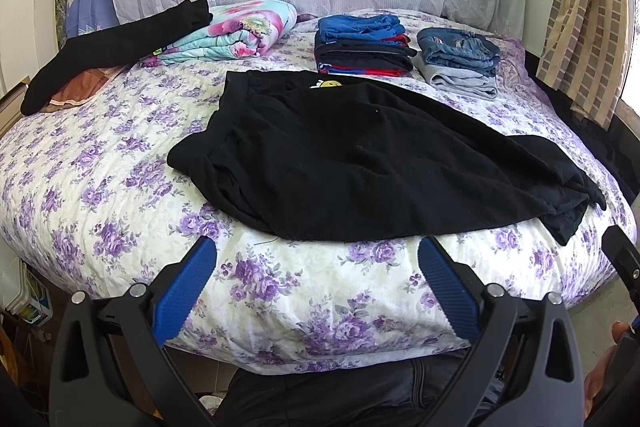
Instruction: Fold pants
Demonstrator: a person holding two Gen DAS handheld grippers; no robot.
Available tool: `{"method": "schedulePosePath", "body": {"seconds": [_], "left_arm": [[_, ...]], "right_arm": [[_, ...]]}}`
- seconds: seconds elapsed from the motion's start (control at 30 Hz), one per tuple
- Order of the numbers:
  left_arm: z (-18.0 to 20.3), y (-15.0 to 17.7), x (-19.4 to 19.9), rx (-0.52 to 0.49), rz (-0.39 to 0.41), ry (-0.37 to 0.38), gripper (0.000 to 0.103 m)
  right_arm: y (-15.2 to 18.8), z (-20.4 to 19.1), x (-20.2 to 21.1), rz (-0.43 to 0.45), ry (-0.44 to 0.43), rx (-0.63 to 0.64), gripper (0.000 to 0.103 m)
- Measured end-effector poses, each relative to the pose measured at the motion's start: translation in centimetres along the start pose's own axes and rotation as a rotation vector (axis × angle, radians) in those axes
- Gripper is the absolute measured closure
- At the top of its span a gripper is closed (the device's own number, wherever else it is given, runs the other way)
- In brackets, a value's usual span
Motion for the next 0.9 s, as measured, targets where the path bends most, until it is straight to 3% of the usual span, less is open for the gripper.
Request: {"method": "schedulePosePath", "body": {"seconds": [0.33, 0.5, 0.63, 0.8, 0.9], "left_arm": [[0.3, -0.4, 0.1, 0.001, -0.011, 0.003, 0.004], [0.5, -0.4, -0.1, -0.008, -0.025, 0.045, 0.004], [0.6, 0.1, 0.1, -0.026, -0.022, 0.180, 0.004], [0.6, 1.8, 0.6, -0.005, -0.038, 0.385, 0.004], [0.4, 2.3, 0.3, 0.016, -0.070, 0.480, 0.004]], "right_arm": [[-0.1, 0.1, 0.1, -0.002, -0.001, -0.003, 0.003], [-0.1, 0.1, 0.3, 0.006, -0.008, -0.009, 0.003], [-0.1, 0.5, 0.5, 0.015, -0.085, -0.036, 0.003], [0.8, 1.3, 0.1, -0.027, -0.341, -0.126, 0.003], [1.0, 2.0, 0.8, 0.009, -0.363, -0.170, 0.003]]}}
Point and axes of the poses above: each gripper's, at about its wrist camera, not at the fingertips, and x roughly against the way its jaws point, z to its right, y to its underside, the point moved 1 cm from there along -x, roughly the way its jaws point, and after that the axes turned 1 degree about z, right-handed, at the moved point
